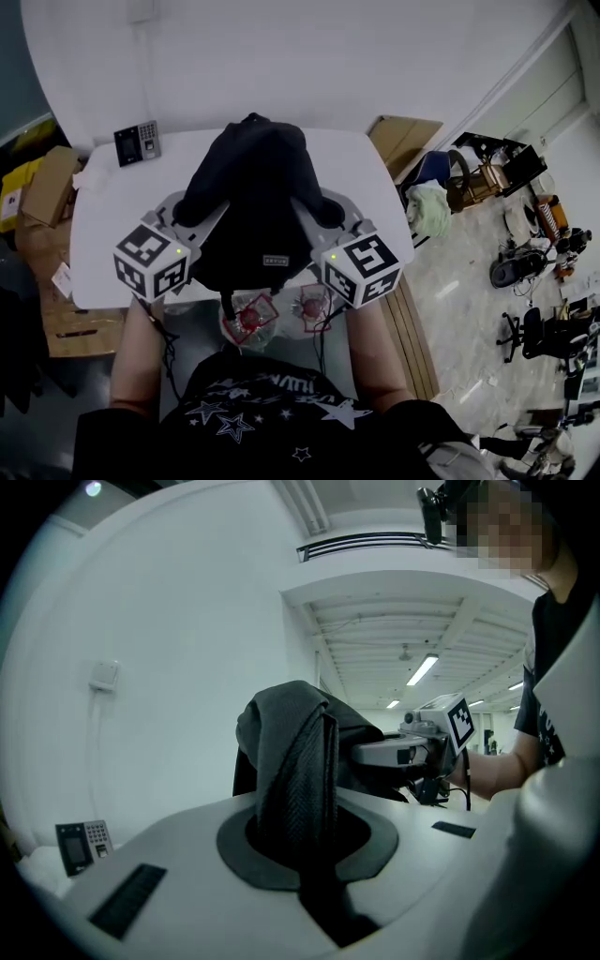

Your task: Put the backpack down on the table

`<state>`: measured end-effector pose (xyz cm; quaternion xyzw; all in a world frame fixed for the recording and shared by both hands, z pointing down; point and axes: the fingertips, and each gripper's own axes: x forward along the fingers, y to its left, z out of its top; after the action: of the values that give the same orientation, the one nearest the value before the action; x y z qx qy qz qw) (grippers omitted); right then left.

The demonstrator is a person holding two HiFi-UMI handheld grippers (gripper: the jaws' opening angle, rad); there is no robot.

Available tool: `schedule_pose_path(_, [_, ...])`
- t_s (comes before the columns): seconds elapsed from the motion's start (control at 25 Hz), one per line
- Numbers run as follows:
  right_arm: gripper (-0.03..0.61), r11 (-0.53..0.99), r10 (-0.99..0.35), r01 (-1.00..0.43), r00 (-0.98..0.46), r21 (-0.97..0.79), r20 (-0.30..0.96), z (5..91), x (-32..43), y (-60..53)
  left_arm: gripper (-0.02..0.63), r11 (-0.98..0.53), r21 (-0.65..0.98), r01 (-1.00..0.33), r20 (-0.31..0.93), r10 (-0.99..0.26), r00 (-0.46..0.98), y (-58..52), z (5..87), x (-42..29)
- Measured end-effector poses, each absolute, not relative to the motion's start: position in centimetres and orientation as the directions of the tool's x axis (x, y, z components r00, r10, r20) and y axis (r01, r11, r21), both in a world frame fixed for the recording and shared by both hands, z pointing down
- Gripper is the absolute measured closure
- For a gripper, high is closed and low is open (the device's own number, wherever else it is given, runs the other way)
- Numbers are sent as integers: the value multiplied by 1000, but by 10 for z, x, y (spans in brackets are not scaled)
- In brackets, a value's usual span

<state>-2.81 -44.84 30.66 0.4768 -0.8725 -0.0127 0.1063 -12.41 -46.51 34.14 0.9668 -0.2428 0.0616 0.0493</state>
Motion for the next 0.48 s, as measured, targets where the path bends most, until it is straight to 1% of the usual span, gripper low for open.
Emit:
schedule_pose_path(0.24, [572, 533, -842, -835, -507, 137, 186, 309, -28, -509, 572, -881, 77, -466, 150, -452, 879, -526, 345, -123])
schedule_pose_path(0.48, [572, 507, -858, -850, -481, 146, 178, 313, -23, -542, 572, -885, 60, -462, 156, -449, 880, -562, 348, -118])
